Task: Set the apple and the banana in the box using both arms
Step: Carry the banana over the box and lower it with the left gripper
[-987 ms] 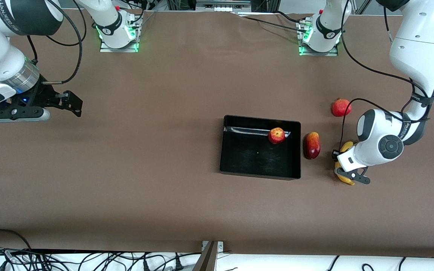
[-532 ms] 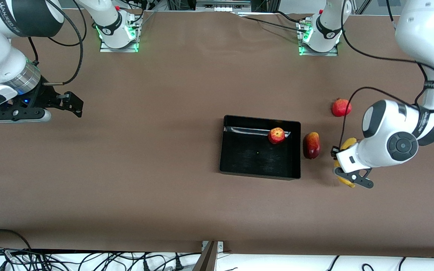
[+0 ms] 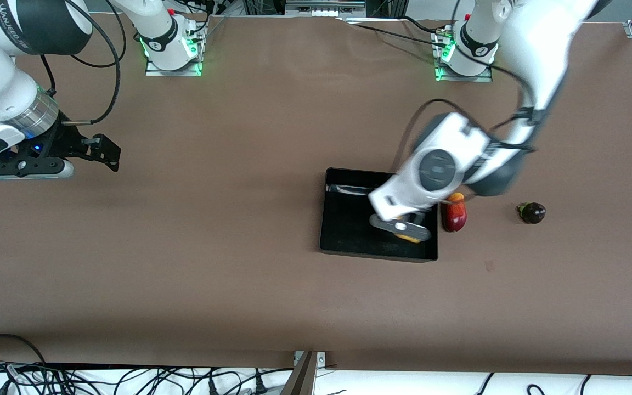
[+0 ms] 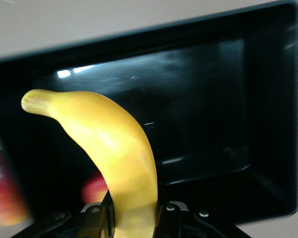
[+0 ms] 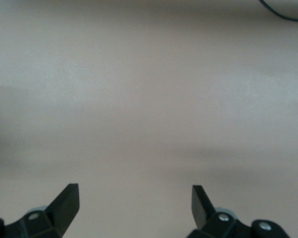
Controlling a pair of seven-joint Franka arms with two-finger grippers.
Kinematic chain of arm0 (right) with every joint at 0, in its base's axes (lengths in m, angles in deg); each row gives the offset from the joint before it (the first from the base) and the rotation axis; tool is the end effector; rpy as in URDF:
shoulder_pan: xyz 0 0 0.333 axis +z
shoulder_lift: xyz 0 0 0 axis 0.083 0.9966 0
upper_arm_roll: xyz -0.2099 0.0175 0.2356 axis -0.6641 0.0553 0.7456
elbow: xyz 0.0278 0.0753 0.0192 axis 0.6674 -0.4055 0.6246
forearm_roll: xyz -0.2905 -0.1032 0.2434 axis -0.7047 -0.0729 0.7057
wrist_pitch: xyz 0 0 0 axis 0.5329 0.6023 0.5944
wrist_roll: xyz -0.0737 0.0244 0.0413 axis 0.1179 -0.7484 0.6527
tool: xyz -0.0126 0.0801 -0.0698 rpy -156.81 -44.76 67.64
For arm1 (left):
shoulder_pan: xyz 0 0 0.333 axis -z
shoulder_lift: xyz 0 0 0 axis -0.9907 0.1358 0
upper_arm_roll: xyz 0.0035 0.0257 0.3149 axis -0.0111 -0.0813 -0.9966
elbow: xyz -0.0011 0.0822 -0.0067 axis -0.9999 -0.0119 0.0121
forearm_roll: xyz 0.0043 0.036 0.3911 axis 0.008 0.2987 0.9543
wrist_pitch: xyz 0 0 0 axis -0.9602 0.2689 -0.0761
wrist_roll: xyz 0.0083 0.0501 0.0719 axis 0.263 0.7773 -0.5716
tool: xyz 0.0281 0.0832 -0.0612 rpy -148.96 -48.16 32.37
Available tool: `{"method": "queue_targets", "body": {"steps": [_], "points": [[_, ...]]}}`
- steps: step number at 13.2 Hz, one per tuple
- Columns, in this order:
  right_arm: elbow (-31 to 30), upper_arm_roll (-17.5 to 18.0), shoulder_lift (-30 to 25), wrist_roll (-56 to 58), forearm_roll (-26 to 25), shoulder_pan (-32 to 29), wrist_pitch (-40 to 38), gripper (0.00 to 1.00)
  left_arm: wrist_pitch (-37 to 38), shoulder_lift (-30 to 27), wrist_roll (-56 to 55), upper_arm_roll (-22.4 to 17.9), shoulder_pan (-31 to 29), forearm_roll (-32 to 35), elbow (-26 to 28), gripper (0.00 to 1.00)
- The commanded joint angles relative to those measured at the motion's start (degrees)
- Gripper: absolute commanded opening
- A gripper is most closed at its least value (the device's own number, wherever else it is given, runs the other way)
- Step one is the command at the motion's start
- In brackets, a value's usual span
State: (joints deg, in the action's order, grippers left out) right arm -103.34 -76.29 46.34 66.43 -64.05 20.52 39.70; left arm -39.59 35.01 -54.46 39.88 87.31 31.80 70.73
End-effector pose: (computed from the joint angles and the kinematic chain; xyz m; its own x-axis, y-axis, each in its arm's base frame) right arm 0.5882 0.0919 0.5574 0.9954 0.0508 0.0808 0.0469 -0.9977 0.0499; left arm 0.6108 -0.3442 0.3101 0.9632 -0.2316 -0.1366 -0.2252 -0.9724 0.0608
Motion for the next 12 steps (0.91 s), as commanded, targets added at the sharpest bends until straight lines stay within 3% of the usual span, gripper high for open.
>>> {"method": "queue_targets", "body": {"steps": [1,4,5,6,8,12], "points": [[1.0,0.8,0.3,-0.7,-0.9,-1.0,-0.3,1.00,-5.8,5.6,-2.4,-0.3,1.6,-0.7,-0.7,0.00],[1.0,0.8,0.3,-0.7,-0.9,-1.0,-0.3,1.00,-12.3,9.4,-2.5,-0.5,3.1,0.1,-0.7,0.00],[1.0,0.8,0.3,-0.7,-0.9,-1.0,-0.3,1.00,-12.3,9.7,-2.5,-0.5,3.1,-0.2,-0.7,0.21],[1.0,0.8,0.3,-0.7,-0.9,-1.0,-0.3,1.00,-12.1,9.3,-2.7,-0.6,2.5,0.2,-0.6,0.99],[1.0,0.8,0.3,-0.7,-0.9,-1.0,-0.3,1.00,-10.4,6.9,-2.5,-0.6,1.0,0.2,-0.8,1.00],[1.0,0.8,0.3,-0.7,-0.9,-1.0,-0.3,1.00,4.4,-4.2,-2.4,-0.7,-3.6,0.3,-2.4,1.00]]}}
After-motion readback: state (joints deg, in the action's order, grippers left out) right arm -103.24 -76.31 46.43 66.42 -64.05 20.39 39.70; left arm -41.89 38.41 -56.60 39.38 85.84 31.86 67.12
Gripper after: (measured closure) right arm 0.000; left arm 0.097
